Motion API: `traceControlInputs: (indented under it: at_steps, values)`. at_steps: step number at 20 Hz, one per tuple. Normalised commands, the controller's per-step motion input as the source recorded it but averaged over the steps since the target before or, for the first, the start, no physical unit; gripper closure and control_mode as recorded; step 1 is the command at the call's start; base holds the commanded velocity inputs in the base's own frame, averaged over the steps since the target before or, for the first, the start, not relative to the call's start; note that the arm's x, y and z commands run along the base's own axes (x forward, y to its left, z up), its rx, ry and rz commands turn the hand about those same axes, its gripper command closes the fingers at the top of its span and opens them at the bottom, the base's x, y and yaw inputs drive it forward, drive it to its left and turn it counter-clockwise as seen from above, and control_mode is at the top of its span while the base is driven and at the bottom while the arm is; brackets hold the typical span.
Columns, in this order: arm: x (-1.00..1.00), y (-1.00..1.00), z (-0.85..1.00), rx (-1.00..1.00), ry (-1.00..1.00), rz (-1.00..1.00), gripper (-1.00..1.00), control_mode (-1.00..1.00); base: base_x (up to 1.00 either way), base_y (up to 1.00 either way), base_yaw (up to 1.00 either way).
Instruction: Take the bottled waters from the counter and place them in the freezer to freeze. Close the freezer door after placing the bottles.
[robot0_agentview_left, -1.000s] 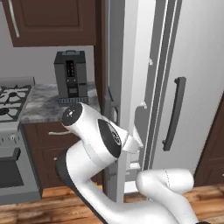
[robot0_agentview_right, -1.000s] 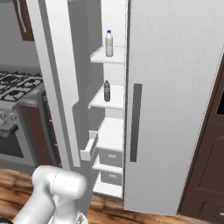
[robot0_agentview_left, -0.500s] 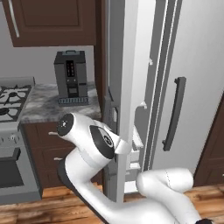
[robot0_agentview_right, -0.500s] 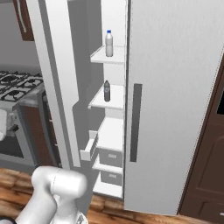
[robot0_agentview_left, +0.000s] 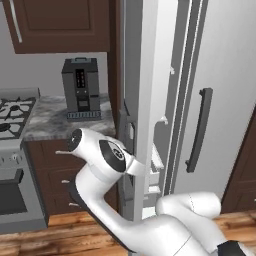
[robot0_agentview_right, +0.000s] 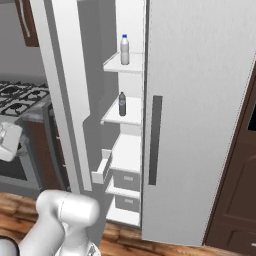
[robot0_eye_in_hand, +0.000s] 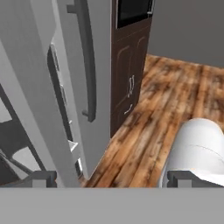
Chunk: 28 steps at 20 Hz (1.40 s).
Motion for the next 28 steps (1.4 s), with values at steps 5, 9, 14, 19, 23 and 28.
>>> traceControlInputs:
  at_steps: [5, 9, 14, 19, 23, 28]
  values:
    - [0.37, 0.16, 0.00, -0.01, 0.00, -0.10, -1.00, -1.00, 0.00, 0.00, 0.00]
    - [0.45, 0.00, 0.00, -0.02, 0.09, -0.08, -1.00, -1.00, 0.00, 0.00, 0.00]
    - [0.38, 0.01, -0.01, -0.07, 0.07, -0.11, -1.00, -1.00, 0.00, 0.00, 0.00]
    - [0.40, 0.18, 0.00, -0.04, 0.00, -0.06, -1.00, -1.00, 0.00, 0.00, 0.00]
    - [0.33, 0.23, 0.00, -0.01, 0.00, -0.03, -1.00, -1.00, 0.00, 0.00, 0.00]
    - [0.28, 0.10, 0.00, 0.00, 0.00, 0.00, -1.00, -1.00, 0.00, 0.00, 0.00]
